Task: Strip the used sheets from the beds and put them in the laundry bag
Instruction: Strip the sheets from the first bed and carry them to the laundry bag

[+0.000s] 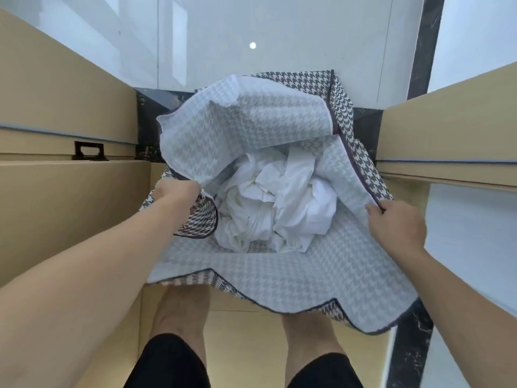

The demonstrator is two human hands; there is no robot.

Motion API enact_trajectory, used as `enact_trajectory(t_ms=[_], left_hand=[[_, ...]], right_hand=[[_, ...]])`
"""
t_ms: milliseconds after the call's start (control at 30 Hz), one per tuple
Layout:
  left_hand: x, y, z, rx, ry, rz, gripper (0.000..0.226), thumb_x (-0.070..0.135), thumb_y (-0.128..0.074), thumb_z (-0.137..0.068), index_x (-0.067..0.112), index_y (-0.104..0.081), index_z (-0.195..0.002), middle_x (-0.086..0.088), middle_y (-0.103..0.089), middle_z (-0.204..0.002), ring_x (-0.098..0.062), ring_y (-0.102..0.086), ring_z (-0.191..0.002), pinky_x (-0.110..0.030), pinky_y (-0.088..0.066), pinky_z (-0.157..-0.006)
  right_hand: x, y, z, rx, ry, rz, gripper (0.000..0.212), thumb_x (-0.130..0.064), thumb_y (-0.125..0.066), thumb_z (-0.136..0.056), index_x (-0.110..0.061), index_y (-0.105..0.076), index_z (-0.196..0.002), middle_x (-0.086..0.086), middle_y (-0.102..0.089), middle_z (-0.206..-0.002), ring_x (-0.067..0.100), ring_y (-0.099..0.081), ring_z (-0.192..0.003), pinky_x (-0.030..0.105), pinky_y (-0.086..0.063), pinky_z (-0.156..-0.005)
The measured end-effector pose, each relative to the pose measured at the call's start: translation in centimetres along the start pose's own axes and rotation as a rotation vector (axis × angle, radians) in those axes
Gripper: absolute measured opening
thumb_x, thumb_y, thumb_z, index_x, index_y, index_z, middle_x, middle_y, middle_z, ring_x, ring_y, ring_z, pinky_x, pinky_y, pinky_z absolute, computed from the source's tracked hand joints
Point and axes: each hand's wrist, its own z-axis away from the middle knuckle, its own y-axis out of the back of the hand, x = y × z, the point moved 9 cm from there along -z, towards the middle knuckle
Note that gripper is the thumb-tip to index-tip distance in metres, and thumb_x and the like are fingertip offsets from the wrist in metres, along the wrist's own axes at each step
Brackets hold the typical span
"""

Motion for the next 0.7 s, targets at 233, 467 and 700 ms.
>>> enact_trajectory(t_ms=[233,467,700], left_hand=[[10.3,8.3,10.7,0.175,-0.347,-0.075,0.036,0.017,-0.053,-0.096,0.011,-0.048,-0.062,-0.008,-0.044,-0.063,-0.027,-0.046,-0.075,-0.034,-0.038,-0.058],[22.6,18.6,23.4,0.324,-0.657,-0.025,0.026,0.026,-0.049,-0.096,0.006,-0.066,-0.096,-0.016,-0.064,-0.092,-0.027,-0.053,-0.077,-0.035,-0.044,-0.061],[23.5,22.9,26.0,0.343,-0.627,0.038,0.024,0.023,-0.055,-0.089,0.012,-0.069,-0.106,-0.012,-0.070,-0.104,-0.032,-0.067,-0.082,-0.037,-0.058,-0.064]], right_hand=[[-0.5,12.9,4.0,0.203,-0.056,-0.310,0.055,-0.024,-0.062,-0.101,-0.011,-0.039,-0.053,0.007,-0.039,-0.049,0.027,-0.036,-0.050,0.035,-0.024,-0.052],[-2.3,27.4,8.1,0.413,-0.020,-0.455,0.051,-0.023,-0.063,-0.100,-0.004,-0.046,-0.056,0.013,-0.043,-0.052,0.037,-0.051,-0.064,0.041,-0.036,-0.063],[-0.5,30.2,8.6,0.396,-0.017,-0.329,0.038,-0.029,-0.062,-0.103,-0.001,-0.066,-0.077,0.007,-0.048,-0.058,0.034,-0.053,-0.070,0.037,-0.043,-0.065]])
